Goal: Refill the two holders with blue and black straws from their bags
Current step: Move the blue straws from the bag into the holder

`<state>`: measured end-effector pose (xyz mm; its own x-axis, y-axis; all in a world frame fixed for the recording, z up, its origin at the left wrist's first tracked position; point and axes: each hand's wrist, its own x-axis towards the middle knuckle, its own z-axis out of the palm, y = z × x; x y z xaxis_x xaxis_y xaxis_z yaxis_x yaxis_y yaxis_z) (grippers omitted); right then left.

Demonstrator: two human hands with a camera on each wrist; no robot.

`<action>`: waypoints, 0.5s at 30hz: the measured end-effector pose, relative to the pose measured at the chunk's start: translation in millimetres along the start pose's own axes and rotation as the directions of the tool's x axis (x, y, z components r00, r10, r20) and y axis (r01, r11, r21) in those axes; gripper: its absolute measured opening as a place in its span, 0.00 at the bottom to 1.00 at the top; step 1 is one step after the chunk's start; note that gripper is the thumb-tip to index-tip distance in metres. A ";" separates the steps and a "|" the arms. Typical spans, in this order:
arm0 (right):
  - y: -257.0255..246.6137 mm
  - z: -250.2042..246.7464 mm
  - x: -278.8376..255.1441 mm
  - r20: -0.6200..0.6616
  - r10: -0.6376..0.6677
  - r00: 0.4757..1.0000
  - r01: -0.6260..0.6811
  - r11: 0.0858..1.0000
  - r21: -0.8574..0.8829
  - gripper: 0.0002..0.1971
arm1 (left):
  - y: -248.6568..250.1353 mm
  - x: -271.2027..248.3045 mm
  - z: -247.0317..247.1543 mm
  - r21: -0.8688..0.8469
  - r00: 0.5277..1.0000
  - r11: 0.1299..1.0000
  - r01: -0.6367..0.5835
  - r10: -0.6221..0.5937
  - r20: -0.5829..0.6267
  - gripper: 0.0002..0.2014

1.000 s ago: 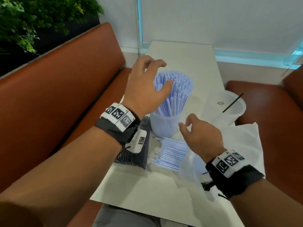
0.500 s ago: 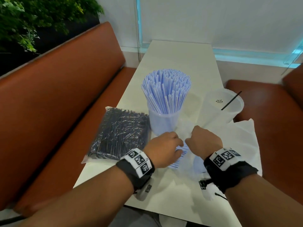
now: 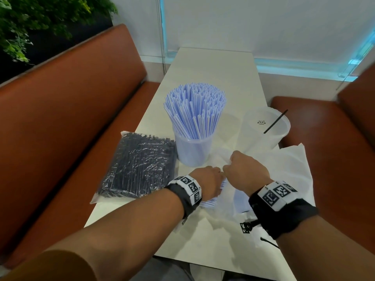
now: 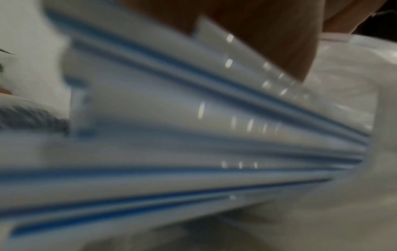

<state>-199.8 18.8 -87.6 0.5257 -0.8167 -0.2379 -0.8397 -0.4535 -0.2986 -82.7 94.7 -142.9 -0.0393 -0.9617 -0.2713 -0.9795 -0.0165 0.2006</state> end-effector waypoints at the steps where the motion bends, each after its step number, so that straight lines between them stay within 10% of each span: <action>1: 1.4 -0.2 0.2 -0.001 0.007 1.000 -0.007 1.000 0.011 0.09 | 0.7 -0.4 -1.8 0.035 1.000 0.999 0.003 -0.003 -0.021 0.18; 15: 11.5 7.0 3.0 -0.086 0.016 0.996 -0.002 0.987 0.160 0.08 | -65.0 -64.6 -41.0 0.292 0.983 0.943 0.159 -0.125 -0.131 0.11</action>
<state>-206.9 13.6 -98.2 0.4984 -0.8517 -0.1620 -0.8083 -0.3890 -0.4420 -8.4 146.7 -99.8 0.1101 -0.9795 -0.1688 -0.9876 -0.0887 -0.1292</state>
